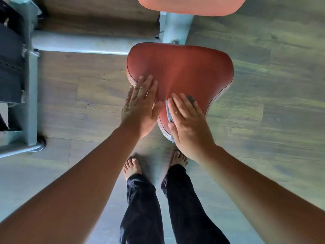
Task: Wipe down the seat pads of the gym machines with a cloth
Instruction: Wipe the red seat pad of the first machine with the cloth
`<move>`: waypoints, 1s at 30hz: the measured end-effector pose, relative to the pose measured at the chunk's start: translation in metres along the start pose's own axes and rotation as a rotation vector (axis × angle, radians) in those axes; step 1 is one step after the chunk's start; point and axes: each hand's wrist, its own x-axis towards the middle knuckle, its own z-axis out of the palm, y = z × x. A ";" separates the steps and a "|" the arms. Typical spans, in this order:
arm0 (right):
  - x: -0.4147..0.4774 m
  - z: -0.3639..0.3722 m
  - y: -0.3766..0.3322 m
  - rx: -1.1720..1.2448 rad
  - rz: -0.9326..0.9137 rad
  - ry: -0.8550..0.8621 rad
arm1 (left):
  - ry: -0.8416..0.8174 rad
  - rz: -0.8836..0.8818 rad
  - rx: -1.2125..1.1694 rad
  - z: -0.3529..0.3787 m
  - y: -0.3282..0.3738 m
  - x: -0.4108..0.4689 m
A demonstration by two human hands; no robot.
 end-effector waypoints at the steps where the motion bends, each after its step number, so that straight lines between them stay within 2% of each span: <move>1: -0.002 -0.003 0.012 0.016 -0.072 -0.025 | 0.004 0.010 -0.002 0.000 0.002 0.001; 2: 0.009 -0.004 0.029 0.012 -0.102 -0.024 | 0.006 0.015 0.003 0.001 0.003 0.003; 3: 0.027 -0.005 0.046 0.013 -0.056 -0.018 | 0.008 0.018 0.010 0.001 0.004 0.005; 6: 0.083 -0.009 0.076 -0.007 0.210 0.013 | 0.027 0.041 0.028 0.001 0.007 0.011; 8: 0.079 -0.005 0.056 -0.010 0.326 0.026 | 0.023 0.062 0.025 0.002 0.013 0.014; 11: 0.020 0.001 0.010 0.056 0.255 0.063 | 0.012 0.074 0.013 0.002 0.021 0.021; 14: 0.005 -0.001 0.029 0.096 0.099 0.023 | -0.041 0.106 0.051 -0.001 0.027 0.031; 18: 0.089 -0.010 0.092 0.012 0.297 -0.009 | -0.075 0.132 0.086 0.000 0.031 0.041; 21: 0.096 -0.008 0.079 -0.004 0.387 0.018 | -0.055 0.115 0.068 0.004 0.035 0.043; 24: 0.040 -0.004 0.052 0.048 0.235 0.074 | -0.040 0.098 0.051 0.005 0.037 0.043; 27: 0.020 -0.007 0.076 0.056 0.024 0.027 | -0.048 0.090 0.048 0.004 0.041 0.043; 29: 0.055 -0.009 0.115 -0.016 0.026 0.032 | -0.054 0.081 0.057 0.004 0.043 0.044; 30: 0.078 -0.011 0.135 -0.047 0.096 0.040 | -0.055 0.077 0.065 0.005 0.044 0.045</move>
